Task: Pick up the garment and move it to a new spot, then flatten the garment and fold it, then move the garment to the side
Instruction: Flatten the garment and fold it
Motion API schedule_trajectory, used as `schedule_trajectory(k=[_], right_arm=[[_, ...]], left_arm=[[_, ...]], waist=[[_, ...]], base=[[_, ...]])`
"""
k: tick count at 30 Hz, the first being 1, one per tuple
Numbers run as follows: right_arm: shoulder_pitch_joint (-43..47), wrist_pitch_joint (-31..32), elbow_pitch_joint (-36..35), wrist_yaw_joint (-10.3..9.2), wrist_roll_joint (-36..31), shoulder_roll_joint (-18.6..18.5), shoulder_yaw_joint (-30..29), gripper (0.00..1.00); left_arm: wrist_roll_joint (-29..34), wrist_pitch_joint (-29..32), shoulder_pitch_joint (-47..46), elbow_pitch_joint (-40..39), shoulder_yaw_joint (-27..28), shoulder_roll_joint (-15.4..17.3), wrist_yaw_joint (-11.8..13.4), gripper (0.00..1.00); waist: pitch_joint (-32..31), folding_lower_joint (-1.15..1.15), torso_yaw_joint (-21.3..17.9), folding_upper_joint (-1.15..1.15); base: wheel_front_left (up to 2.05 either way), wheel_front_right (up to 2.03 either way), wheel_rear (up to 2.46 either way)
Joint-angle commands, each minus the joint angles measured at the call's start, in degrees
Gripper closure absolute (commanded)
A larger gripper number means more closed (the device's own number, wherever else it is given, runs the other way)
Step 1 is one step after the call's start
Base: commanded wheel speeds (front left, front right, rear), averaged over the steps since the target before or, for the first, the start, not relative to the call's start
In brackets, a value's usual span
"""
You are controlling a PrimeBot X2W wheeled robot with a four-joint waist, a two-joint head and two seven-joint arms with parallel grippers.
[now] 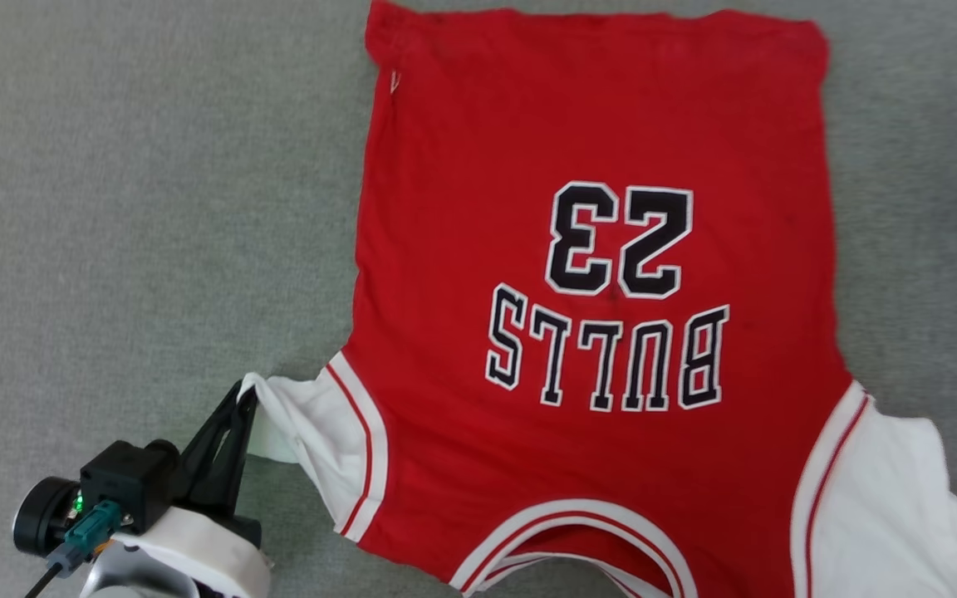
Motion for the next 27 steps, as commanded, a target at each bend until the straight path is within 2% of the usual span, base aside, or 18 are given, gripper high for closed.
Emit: schedule_trajectory(k=[1,6,12,17,25,26,27], right_arm=[[-2.0,1.9,1.3,-0.04,0.6,0.8,0.8,0.00],[-12.1,18.1,9.0,-0.03,4.6,3.1,3.9,0.00],[-19.7,28.6,16.5,-0.03,3.6,6.9,2.5,0.00],[-21.5,33.0,19.4,-0.03,0.7,9.1,3.0,0.00],[-12.6,33.7,21.5,-0.03,1.5,8.7,5.7,0.00],[-12.1,33.4,21.4,-0.03,1.7,8.3,5.6,0.43],[-12.0,33.1,21.0,-0.03,1.9,7.8,5.8,1.00]], left_arm=[[0.4,-0.2,-1.1,-0.3,-0.1,-0.4,0.3,1.00],[2.4,-0.2,-3.5,-1.5,-0.3,-1.5,0.4,1.00],[4.0,-0.3,-5.1,-3.3,0.4,-2.7,1.1,1.00],[6.0,-0.4,-5.9,-5.4,1.0,-3.8,1.8,1.00],[8.0,-0.3,-7.4,-6.3,0.4,-5.8,1.4,1.00],[8.1,-0.3,-7.5,-6.0,0.3,-6.0,1.4,1.00],[8.3,-0.3,-7.4,-5.6,0.2,-6.1,1.3,1.00]], waist=[[3.8,-0.01,3.1,0.00],[8.3,-0.01,5.8,0.00],[13.3,-0.01,8.2,0.00],[16.8,-0.01,9.1,0.00],[18.1,-0.01,10.1,0.00],[17.8,-0.01,10.1,0.00],[17.4,-0.01,10.0,0.00]], base=[[0.00,0.00,0.00],[0.00,0.00,0.00],[0.00,0.00,0.00],[0.00,0.00,0.00],[0.00,0.00,0.00],[0.00,0.00,0.00],[0.00,0.00,0.00]])
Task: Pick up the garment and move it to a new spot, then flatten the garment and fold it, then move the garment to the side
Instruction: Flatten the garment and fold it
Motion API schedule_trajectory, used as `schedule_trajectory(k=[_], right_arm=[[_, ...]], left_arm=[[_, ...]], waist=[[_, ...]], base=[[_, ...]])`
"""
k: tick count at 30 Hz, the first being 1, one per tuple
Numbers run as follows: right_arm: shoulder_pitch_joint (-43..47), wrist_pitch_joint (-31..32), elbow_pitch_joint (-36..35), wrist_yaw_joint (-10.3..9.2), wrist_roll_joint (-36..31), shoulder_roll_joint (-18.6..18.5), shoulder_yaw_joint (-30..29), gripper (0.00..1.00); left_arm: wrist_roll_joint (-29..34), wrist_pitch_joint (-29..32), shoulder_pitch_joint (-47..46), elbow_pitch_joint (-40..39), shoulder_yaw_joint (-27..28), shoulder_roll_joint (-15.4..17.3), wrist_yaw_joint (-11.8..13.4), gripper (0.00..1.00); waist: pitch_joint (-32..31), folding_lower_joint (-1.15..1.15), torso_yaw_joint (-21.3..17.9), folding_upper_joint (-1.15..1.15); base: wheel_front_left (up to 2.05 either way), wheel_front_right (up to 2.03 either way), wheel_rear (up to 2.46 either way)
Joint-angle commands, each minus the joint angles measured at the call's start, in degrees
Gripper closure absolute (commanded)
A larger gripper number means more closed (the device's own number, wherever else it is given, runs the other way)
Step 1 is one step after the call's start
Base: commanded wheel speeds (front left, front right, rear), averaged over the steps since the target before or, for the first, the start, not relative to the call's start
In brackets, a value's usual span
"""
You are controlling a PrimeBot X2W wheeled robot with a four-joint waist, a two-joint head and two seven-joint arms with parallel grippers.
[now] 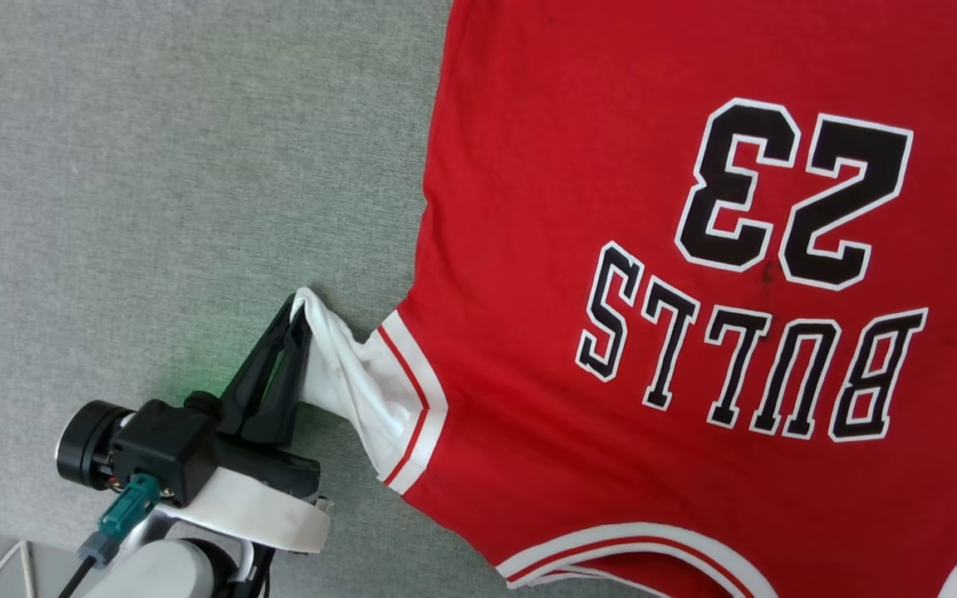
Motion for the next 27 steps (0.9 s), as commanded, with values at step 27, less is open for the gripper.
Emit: schedule_trajectory(k=[27], right_arm=[[32.9,-22.4,-25.4,-0.03,16.4,-24.2,18.1,1.00]], left_arm=[[-2.9,0.1,11.8,3.0,3.0,2.8,1.8,1.00]], waist=[[-24.6,0.00,-11.4,0.00]], base=[[0.00,0.00,0.00]])
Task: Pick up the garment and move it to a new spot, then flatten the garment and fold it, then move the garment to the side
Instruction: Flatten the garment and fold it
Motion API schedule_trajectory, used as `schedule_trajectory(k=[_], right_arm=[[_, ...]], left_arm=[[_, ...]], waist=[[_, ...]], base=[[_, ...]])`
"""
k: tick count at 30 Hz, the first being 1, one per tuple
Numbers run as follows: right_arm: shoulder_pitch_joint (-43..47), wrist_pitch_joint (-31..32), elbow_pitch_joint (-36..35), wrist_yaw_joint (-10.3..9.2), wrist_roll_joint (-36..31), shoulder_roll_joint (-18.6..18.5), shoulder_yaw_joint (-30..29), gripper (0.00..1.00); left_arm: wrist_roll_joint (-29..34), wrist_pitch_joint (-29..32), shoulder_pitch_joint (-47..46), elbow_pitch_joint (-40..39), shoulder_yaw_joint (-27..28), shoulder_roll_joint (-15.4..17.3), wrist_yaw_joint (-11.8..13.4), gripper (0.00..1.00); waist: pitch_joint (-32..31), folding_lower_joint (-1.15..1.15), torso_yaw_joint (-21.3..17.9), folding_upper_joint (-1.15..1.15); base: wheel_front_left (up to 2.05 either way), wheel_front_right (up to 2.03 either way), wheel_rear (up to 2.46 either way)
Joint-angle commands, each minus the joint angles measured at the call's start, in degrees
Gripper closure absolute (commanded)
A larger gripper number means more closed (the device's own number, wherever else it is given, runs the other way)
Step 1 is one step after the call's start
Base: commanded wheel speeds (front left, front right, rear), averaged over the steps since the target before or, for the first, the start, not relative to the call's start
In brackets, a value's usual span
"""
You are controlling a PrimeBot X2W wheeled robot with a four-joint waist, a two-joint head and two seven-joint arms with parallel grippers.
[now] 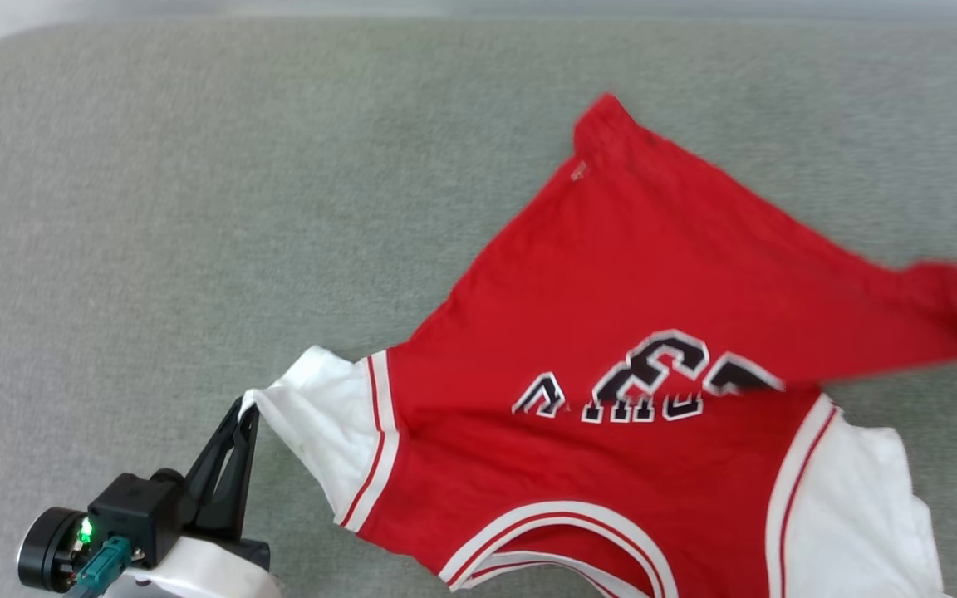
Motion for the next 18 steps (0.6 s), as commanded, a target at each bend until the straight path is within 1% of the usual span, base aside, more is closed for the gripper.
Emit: schedule_trajectory(k=[1,4,8,12,16,17,18], right_arm=[[1.3,-0.6,-0.3,-0.04,0.5,-0.2,-0.1,1.00],[9.1,-4.8,-0.9,-0.04,2.5,-2.3,-0.8,1.00],[19.2,-9.3,0.2,-0.03,4.2,-3.1,-1.3,1.00],[28.0,-12.3,1.6,-0.04,5.2,-1.5,-1.1,1.00],[32.1,-14.2,3.6,-0.04,5.4,0.9,-3.2,1.00],[32.2,-14.5,3.8,-0.05,5.1,1.5,-4.0,0.71],[32.1,-14.4,3.8,-0.05,4.9,1.9,-4.9,0.01]], left_arm=[[-0.1,-0.1,0.6,0.0,0.2,0.3,0.2,1.00],[-0.5,-0.1,1.6,0.2,0.4,0.7,0.3,1.00],[-0.7,-0.2,2.6,0.2,0.7,0.9,0.5,1.00],[-0.8,-0.2,2.9,0.5,0.9,1.0,0.3,1.00],[-0.7,-0.3,3.0,0.9,1.1,1.1,0.1,1.00],[-0.7,-0.3,2.9,0.9,1.1,1.1,0.1,1.00],[-0.7,-0.3,2.9,1.0,1.2,1.1,0.1,1.00]], waist=[[-1.7,0.01,-1.6,0.00],[-2.7,0.01,-2.4,0.00],[-3.2,0.01,-3.3,0.00],[-3.3,0.01,-3.7,0.00],[-3.1,0.01,-4.3,0.00],[-3.1,0.01,-4.4,0.00],[-3.2,0.01,-4.4,0.00]], base=[[0.00,0.00,0.00],[0.00,0.00,0.00],[0.00,0.00,0.00],[0.00,0.00,0.00],[0.00,0.00,0.00],[0.00,0.00,0.00],[0.00,0.00,0.00]])
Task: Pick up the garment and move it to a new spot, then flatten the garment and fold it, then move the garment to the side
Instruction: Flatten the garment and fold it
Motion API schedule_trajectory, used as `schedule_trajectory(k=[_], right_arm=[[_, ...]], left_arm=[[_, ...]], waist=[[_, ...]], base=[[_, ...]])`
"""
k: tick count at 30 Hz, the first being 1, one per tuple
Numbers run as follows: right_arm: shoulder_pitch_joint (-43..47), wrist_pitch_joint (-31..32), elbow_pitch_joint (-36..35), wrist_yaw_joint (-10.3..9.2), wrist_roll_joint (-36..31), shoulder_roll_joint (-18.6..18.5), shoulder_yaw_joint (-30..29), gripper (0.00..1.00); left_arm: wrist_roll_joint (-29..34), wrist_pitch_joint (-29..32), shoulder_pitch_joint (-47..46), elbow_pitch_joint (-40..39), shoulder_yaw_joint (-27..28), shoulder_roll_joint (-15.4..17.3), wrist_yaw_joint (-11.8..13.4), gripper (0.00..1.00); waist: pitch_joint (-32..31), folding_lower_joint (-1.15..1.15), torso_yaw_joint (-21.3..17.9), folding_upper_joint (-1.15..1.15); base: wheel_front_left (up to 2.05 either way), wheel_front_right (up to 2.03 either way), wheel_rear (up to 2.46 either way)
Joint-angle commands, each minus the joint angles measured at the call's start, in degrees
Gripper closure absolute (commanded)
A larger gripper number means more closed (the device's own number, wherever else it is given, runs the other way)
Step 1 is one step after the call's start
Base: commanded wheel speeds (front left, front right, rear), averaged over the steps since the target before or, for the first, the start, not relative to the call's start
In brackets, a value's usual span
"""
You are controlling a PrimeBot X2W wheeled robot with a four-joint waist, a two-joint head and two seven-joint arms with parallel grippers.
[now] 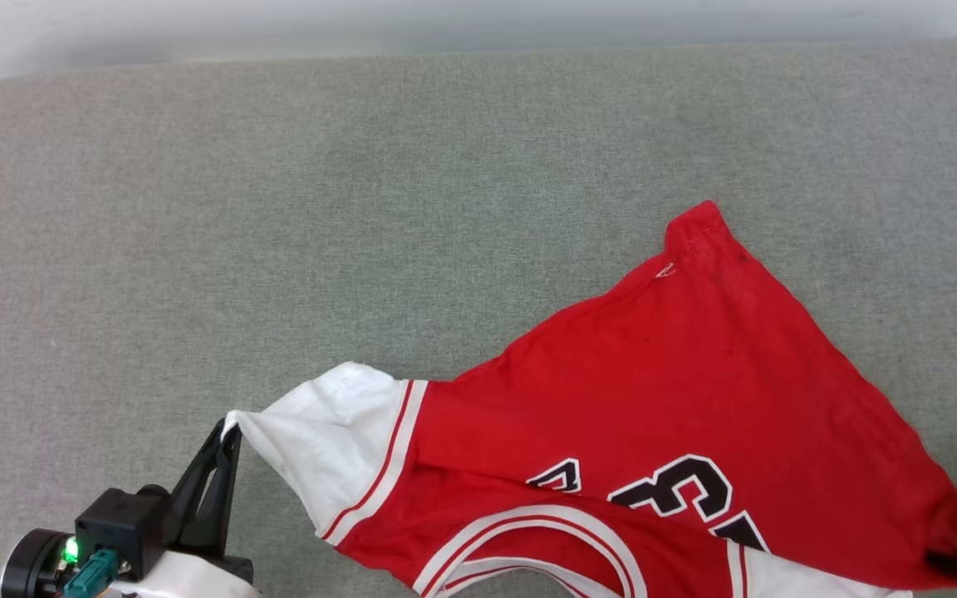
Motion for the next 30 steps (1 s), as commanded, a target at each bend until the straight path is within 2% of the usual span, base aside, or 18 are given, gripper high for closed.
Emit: schedule_trajectory(k=[1,8,13,18,23,26,30], right_arm=[[-0.3,-0.4,-0.3,-0.04,-0.5,0.5,-0.8,0.00],[-6.3,-0.1,-6.5,-0.03,-3.5,-0.1,-9.1,0.00],[-14.3,4.9,-10.4,-0.03,-7.1,0.7,-12.2,0.00],[-25.1,14.1,-10.3,-0.03,-9.7,3.8,-9.9,0.00],[-35.8,23.1,-6.3,-0.03,-12.3,9.0,-4.6,0.00],[-40.9,26.0,-2.5,-0.03,-14.4,12.0,-1.0,0.00],[-45.9,26.4,2.6,-0.03,-15.8,15.7,2.9,0.00]], left_arm=[[0.2,-0.3,0.2,0.1,0.2,0.2,0.0,1.00],[0.6,-0.3,-0.7,0.0,-0.2,0.1,-0.4,1.00],[1.3,-0.1,-2.3,-0.2,-0.7,-0.4,-0.8,1.00],[2.4,0.1,-4.9,0.0,-1.5,-1.1,-1.6,1.00],[3.5,0.2,-7.7,0.5,-2.5,-2.3,-2.5,1.00],[4.1,0.1,-9.3,0.8,-2.9,-3.0,-3.0,1.00],[4.8,0.1,-11.0,1.0,-3.2,-3.8,-3.2,1.00]], waist=[[-0.1,0.01,-0.1,0.00],[0.3,0.01,0.4,0.00],[2.3,0.01,1.8,0.00],[5.0,0.01,3.5,0.00],[7.9,0.01,5.2,0.00],[9.6,0.01,6.2,0.00],[11.9,0.01,7.2,0.00]], base=[[0.00,0.00,0.00],[0.00,0.00,0.00],[0.00,0.00,0.00],[0.00,0.00,0.00],[0.00,0.00,0.00],[0.00,0.00,0.00],[0.00,0.00,0.00]])
